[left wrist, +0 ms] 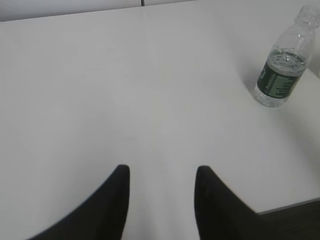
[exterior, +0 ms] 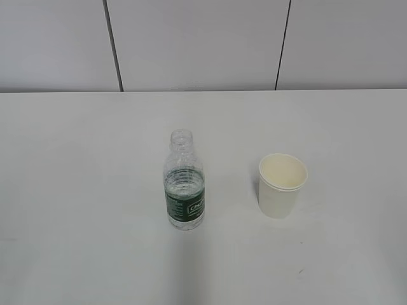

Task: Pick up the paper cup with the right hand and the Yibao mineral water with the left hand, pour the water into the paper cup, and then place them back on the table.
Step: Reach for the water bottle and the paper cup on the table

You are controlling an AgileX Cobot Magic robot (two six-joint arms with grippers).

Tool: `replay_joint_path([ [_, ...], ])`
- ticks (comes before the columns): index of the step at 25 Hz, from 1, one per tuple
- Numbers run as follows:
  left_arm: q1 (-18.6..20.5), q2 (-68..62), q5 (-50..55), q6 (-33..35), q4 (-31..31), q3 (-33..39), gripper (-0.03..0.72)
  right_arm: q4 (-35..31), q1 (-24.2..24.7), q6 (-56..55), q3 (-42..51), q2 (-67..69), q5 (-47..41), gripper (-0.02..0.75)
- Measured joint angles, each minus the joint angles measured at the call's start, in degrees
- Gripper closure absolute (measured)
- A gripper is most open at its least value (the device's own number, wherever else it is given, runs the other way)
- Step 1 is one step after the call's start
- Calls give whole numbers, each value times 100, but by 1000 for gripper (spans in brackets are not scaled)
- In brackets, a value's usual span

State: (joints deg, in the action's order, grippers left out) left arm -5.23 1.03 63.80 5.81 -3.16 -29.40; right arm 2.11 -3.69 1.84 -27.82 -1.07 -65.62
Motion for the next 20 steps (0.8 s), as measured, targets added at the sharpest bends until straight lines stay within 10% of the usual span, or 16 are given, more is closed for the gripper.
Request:
replay_joint_path([
  [20,0,0,0,0,0,0,409,0,0,0,0,0,0,152],
])
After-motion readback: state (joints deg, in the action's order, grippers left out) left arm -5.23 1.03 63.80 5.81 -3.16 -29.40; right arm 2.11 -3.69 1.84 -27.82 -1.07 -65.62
